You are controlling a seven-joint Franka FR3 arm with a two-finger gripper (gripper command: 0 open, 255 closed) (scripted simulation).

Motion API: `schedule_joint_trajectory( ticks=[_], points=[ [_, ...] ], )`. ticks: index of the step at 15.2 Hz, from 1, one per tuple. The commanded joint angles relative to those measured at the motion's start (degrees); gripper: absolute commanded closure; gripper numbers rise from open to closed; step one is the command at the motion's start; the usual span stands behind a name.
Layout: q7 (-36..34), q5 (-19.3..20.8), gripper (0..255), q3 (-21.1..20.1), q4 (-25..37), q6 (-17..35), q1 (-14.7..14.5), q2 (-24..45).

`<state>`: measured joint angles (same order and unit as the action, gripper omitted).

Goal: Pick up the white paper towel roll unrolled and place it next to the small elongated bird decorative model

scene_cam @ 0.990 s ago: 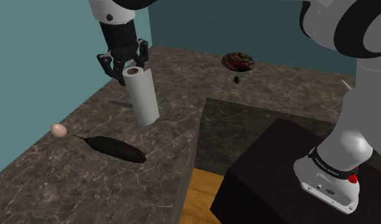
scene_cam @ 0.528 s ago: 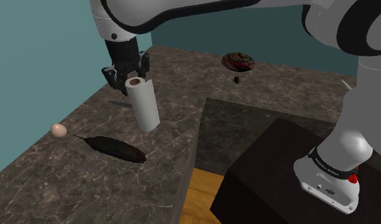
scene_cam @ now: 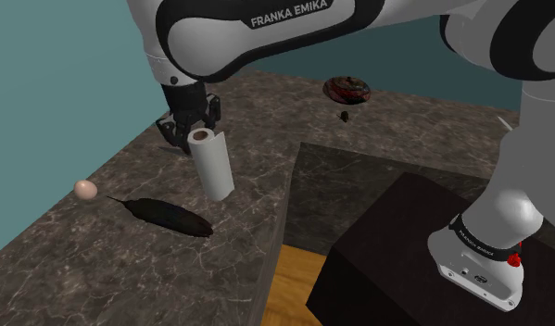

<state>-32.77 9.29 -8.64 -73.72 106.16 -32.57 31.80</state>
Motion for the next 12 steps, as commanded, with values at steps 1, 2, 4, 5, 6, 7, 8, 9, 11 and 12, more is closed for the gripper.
schedule_joint_trajectory(
  ticks=[1,2,4,5,6,7,8,9,11,12],
  points=[
    [-0.2,0.1,255,0.0,-1.2,1.4,0.0,0.2],
    [-0.2,0.1,255,0.0,-1.8,2.2,0.1,0.3],
    [-0.2,0.1,255,0.0,-1.8,2.2,0.1,0.3],
    [-0.2,0.1,255,0.0,-1.8,2.2,0.1,0.3],
    [-0.2,0.1,255,0.0,-1.8,2.2,0.1,0.3],
    [-0.2,0.1,255,0.0,-1.8,2.2,0.1,0.3],
    [-0.2,0.1,255,0.0,-1.8,2.2,0.1,0.3],
    [-0.2,0.1,255,0.0,-1.8,2.2,0.1,0.3],
    [-0.2,0.1,0,0.0,-1.8,2.2,0.1,0.3],
    [-0.2,0.1,0,0.0,-1.8,2.2,0.1,0.3]
  ],
)
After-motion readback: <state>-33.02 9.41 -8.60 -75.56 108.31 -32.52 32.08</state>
